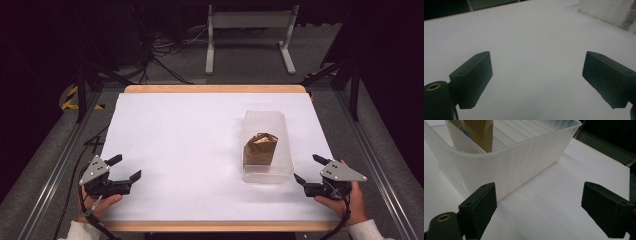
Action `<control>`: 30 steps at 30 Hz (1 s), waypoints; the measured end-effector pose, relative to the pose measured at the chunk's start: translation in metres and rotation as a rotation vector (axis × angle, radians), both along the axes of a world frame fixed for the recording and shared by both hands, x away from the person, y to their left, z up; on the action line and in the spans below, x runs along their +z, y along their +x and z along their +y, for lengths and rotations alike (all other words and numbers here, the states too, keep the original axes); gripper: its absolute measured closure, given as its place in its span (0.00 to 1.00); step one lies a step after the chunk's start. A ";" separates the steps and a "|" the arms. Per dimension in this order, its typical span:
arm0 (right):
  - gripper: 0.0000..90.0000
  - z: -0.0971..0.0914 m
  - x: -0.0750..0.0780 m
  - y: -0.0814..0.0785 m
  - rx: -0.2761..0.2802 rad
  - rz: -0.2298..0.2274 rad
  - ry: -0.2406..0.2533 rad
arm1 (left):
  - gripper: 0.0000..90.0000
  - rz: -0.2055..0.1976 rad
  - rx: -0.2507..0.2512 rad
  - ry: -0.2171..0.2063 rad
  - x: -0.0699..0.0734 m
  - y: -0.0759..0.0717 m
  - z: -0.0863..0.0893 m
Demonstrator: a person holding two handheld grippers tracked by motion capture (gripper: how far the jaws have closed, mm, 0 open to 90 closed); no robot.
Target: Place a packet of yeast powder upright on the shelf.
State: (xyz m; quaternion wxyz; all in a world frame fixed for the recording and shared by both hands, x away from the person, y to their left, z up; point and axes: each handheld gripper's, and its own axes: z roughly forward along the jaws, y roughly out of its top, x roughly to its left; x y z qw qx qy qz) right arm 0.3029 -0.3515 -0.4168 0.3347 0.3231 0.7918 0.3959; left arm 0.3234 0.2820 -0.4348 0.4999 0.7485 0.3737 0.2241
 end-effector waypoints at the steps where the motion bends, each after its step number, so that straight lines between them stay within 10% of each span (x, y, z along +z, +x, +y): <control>1: 0.15 0.000 0.000 0.000 0.000 0.000 0.001 | 0.11 -0.005 0.001 0.005 0.000 0.000 0.001; 30: 0.15 -0.002 0.000 0.001 -0.004 0.000 0.005 | 0.11 -0.003 -0.016 0.048 0.000 0.001 -0.010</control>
